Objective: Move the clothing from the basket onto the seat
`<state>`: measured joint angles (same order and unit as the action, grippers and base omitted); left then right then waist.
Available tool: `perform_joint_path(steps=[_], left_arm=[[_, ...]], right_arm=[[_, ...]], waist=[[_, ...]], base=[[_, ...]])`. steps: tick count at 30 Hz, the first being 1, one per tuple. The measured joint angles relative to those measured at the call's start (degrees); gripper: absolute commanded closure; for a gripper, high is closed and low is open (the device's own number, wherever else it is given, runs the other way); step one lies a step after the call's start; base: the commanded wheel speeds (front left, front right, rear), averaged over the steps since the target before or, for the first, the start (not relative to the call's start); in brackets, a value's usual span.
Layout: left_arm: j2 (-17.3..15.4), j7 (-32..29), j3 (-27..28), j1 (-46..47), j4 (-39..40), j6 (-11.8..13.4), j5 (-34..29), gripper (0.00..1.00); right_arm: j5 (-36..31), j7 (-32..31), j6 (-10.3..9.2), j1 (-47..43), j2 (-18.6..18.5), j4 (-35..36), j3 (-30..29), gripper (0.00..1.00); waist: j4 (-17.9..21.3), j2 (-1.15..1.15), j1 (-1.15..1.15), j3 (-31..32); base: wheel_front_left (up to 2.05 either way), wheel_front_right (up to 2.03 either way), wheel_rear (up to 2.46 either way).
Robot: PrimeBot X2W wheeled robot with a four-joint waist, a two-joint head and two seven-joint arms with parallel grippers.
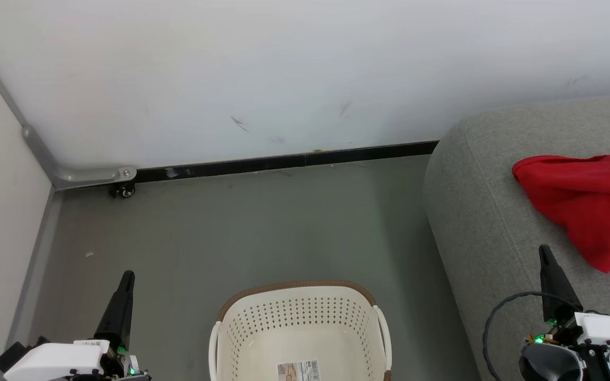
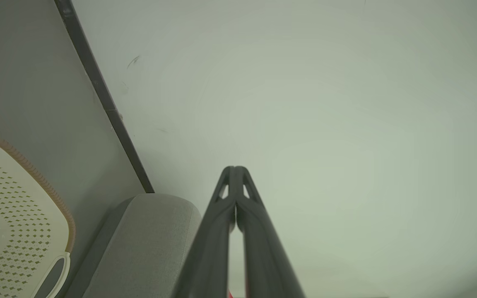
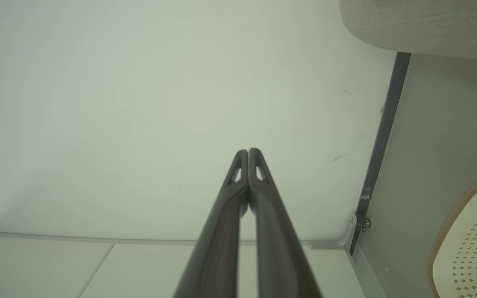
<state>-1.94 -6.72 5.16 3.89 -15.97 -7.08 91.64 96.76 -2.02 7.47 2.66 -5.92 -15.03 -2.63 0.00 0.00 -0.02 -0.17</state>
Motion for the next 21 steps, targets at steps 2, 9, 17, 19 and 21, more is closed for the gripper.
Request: perform_joint_path(steps=[2, 9, 17, 19, 21], left_arm=[[0.00, 0.00, 0.00, 0.00, 0.00, 0.00, 0.00, 1.00], [0.00, 0.00, -0.04, 0.00, 0.01, 0.00, 0.00, 1.00], [0.00, 0.00, -0.05, 0.00, 0.02, 0.00, 0.00, 1.00], [0.00, 0.00, -0.05, 0.00, 0.02, 0.00, 0.00, 1.00], [0.00, 0.00, -0.05, 0.00, 0.02, 0.00, 0.00, 1.00]], right_arm=[[0.00, 0.00, 0.00, 0.00, 0.01, 0.00, -0.04, 1.00], [-0.03, 0.00, 0.00, 0.01, 0.03, 0.00, -0.14, 1.00], [-0.07, -0.01, 0.00, 0.01, 0.05, 0.00, -0.21, 1.00], [-0.07, -0.01, 0.00, 0.01, 0.07, -0.01, -0.23, 1.00], [-0.07, -0.01, 0.00, 0.01, 0.08, -0.01, -0.24, 1.00]], waist=[[0.00, 0.00, 0.00, 0.00], [0.00, 0.00, 0.01, 0.00], [0.00, 0.00, 0.00, 0.00], [0.00, 0.00, 0.00, 0.00], [0.00, 0.00, 0.00, 0.00]], base=[[0.00, 0.00, 0.00], [0.00, 0.00, 0.00], [0.00, 0.00, 0.00], [0.00, 0.00, 0.00], [0.00, 0.00, 0.00]])
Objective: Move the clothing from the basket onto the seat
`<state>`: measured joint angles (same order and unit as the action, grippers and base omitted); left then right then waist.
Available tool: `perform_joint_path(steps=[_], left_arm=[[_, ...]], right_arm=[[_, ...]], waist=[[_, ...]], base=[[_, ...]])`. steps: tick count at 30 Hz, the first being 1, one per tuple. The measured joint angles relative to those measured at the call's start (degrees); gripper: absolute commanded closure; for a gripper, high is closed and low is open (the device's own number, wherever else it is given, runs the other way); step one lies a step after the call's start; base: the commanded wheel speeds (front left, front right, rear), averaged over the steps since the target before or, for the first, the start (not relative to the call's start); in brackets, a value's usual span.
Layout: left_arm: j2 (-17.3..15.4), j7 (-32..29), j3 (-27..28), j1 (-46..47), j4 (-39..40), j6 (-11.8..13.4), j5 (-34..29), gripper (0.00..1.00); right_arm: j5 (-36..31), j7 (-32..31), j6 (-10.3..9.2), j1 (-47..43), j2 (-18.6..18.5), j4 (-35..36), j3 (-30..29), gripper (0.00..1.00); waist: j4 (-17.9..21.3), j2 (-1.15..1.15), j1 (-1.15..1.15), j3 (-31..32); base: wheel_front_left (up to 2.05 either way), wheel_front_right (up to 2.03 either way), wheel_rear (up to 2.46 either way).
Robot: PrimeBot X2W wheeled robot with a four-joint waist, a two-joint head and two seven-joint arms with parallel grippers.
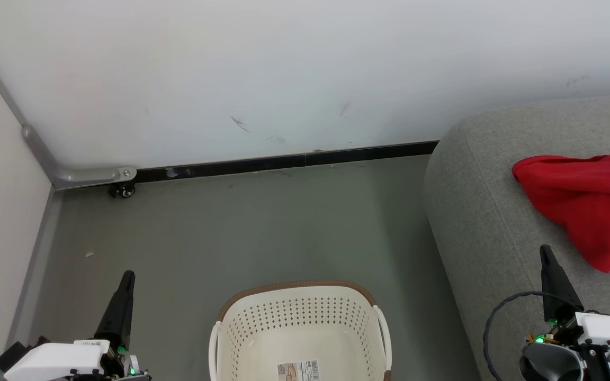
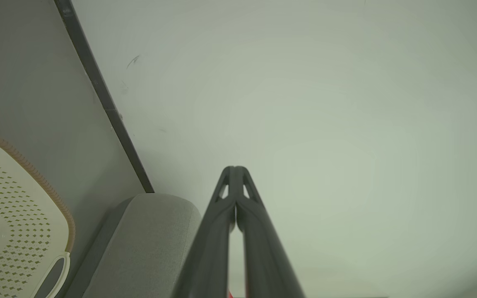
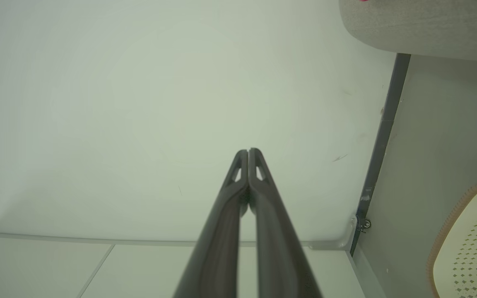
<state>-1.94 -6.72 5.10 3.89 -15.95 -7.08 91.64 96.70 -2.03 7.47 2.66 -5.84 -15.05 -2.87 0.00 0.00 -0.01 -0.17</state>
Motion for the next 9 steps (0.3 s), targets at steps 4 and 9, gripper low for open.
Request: perform_joint_path(steps=[4, 9], left_arm=[[0.00, 0.00, 0.00, 0.00, 0.01, 0.00, 0.00, 1.00], [0.00, 0.00, 0.00, 0.00, 0.01, 0.00, 0.00, 1.00]], right_arm=[[-0.01, 0.00, 0.00, 0.00, 0.02, 0.00, -0.02, 1.00], [-0.01, 0.00, 0.00, 0.00, 0.05, 0.00, -0.04, 1.00]], waist=[[0.00, 0.00, 0.00, 0.00], [0.00, 0.00, 0.00, 0.00]], base=[[0.00, 0.00, 0.00], [0.00, 0.00, 0.00]])
